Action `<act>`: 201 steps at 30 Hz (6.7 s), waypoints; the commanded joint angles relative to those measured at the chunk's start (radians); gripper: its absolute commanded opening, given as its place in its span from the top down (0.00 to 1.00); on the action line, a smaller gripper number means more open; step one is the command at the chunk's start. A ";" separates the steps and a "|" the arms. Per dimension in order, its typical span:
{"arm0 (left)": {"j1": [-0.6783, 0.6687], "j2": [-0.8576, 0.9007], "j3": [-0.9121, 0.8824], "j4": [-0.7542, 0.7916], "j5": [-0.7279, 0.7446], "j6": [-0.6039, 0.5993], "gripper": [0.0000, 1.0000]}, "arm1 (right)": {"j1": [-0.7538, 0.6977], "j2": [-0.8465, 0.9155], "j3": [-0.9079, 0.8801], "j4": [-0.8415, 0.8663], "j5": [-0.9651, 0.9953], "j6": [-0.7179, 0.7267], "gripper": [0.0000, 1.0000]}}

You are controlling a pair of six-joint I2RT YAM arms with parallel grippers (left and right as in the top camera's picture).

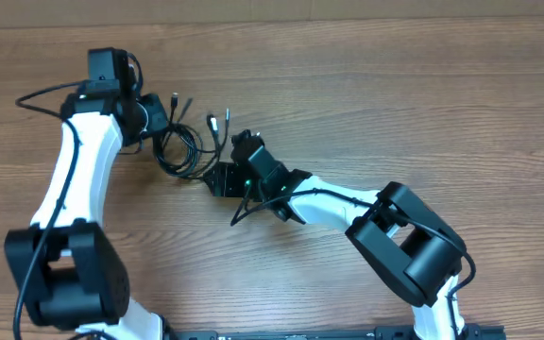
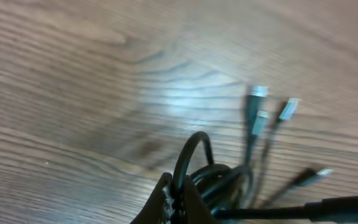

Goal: Untangle cables

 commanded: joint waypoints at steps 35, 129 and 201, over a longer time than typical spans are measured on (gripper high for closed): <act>-0.266 -0.145 0.021 0.003 0.254 -0.013 0.96 | -0.052 0.008 -0.002 0.161 0.015 0.618 0.33; -0.311 -0.335 0.035 0.093 -0.303 -0.008 0.96 | -0.166 0.010 -0.003 -0.194 0.368 0.468 0.53; -0.615 0.145 0.250 -0.377 0.208 0.370 0.32 | -0.851 -0.093 0.129 -0.883 -0.459 -0.490 0.24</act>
